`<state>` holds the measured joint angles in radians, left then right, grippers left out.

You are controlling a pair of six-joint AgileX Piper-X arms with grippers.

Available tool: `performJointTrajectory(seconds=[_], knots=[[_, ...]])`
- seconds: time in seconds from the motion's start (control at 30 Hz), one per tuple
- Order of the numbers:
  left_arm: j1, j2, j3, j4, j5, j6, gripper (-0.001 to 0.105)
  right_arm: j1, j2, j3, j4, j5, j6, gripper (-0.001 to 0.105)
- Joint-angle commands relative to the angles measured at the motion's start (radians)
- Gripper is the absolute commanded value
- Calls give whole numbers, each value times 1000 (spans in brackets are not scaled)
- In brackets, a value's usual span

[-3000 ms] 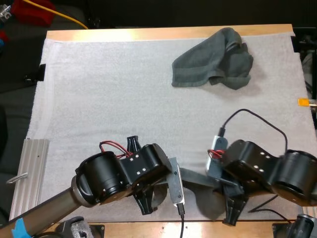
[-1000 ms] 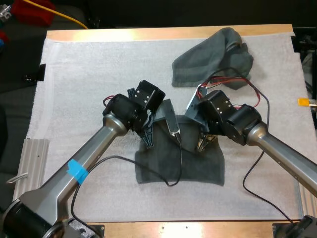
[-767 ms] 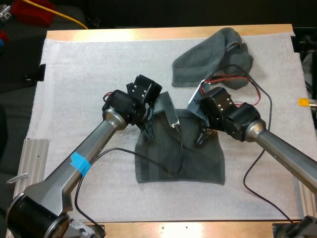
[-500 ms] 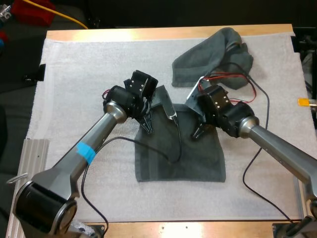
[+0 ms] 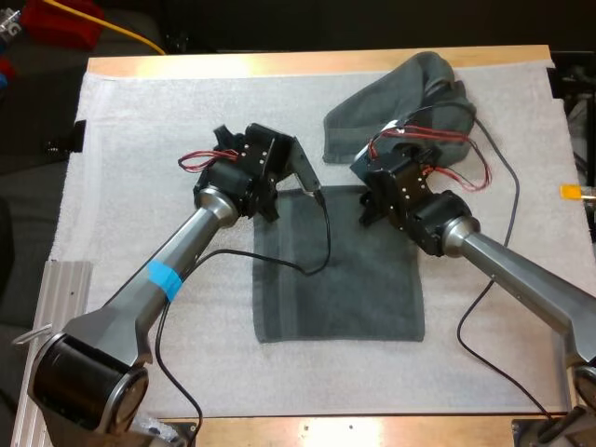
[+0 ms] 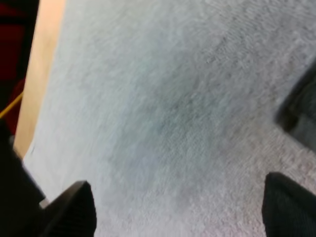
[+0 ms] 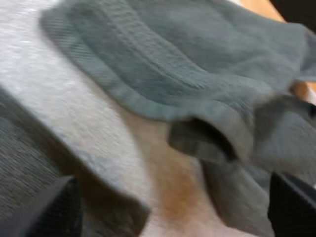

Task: Pick towel from pile, fold and stack

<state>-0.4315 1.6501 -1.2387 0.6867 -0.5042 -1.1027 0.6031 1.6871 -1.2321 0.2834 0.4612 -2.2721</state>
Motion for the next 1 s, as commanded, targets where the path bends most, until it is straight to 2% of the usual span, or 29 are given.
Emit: performJointTrajectory(seconds=[0.0, 0.17, 0.33, 0.57, 0.77, 0.97], knots=[[-1, -36, -1, 13, -18, -49, 69, -5, -30, 0, 4, 20, 14, 75], [-1, -105, -1, 80, 8, -142, 69, -5, -89, 0, 36, 20, 60, 75], [-1, -185, -1, 181, 30, -247, 69, -5, -171, 0, 155, -2, 141, 75], [-1, -329, -1, 324, 175, -418, 69, -5, -304, 0, 343, -76, 302, 75], [-1, -454, -1, 416, 255, -506, 69, -5, -397, 0, 468, -135, 376, 75], [-2, -573, -1, 479, 371, -600, 69, -5, -486, 0, 613, -228, 466, 75]])
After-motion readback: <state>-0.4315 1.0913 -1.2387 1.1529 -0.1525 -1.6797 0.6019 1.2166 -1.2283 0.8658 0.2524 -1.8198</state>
